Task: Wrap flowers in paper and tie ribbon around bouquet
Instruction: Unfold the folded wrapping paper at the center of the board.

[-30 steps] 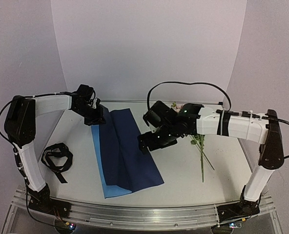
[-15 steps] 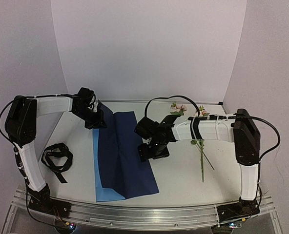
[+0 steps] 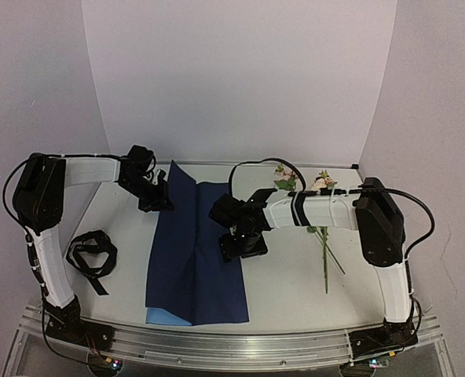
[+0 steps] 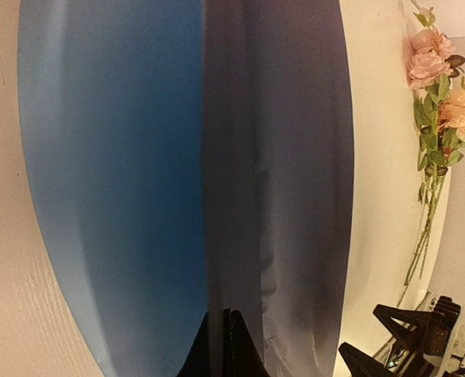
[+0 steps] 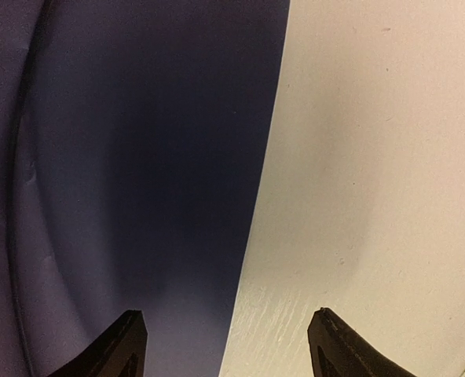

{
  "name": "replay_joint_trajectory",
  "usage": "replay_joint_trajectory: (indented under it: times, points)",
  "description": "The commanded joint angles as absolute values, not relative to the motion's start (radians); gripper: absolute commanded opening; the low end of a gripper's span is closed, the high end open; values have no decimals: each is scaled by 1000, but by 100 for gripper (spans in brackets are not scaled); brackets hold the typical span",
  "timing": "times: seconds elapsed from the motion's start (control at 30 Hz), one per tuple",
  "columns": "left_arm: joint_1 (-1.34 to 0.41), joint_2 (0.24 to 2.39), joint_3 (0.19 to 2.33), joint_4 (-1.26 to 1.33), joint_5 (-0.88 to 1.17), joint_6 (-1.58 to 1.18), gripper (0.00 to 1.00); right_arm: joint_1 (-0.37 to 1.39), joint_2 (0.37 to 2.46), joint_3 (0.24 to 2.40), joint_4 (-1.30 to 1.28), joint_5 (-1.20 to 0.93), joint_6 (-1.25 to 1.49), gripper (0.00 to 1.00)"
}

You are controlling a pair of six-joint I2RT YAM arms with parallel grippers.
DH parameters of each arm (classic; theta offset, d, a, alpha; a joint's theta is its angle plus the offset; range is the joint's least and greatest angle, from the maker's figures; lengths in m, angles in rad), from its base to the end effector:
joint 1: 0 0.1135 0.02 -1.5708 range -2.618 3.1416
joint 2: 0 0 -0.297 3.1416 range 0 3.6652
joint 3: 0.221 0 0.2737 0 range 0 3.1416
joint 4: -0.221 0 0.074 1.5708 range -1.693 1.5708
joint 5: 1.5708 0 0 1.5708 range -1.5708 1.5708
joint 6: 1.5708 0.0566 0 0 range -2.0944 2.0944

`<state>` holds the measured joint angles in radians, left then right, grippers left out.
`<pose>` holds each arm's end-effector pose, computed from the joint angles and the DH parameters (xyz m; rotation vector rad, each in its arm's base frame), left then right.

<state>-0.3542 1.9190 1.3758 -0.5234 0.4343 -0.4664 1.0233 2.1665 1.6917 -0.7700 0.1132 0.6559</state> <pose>0.4058 -0.1755 0.1963 0.0018 2.7363 -0.8334 0.2622 0.4179 0.1672 -0.4911 2.7879 0.2394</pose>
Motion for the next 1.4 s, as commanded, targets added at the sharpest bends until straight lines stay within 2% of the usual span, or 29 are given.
replay_joint_trajectory:
  times: [0.0,0.53,0.8,1.37]
  points:
    - [-351,1930,1404,-502,461,-449,0,1031,2207,1751,-806,183,660,75]
    - [-347,1912,1436,-531,470,-455,0,1041,2320,1860,-886,264,625,85]
    - [-334,1864,1530,-641,419,-434,0,1042,2384,1876,-986,361,613,85]
    - [-231,1787,1685,-942,77,-328,0,954,2276,1631,-977,423,631,85]
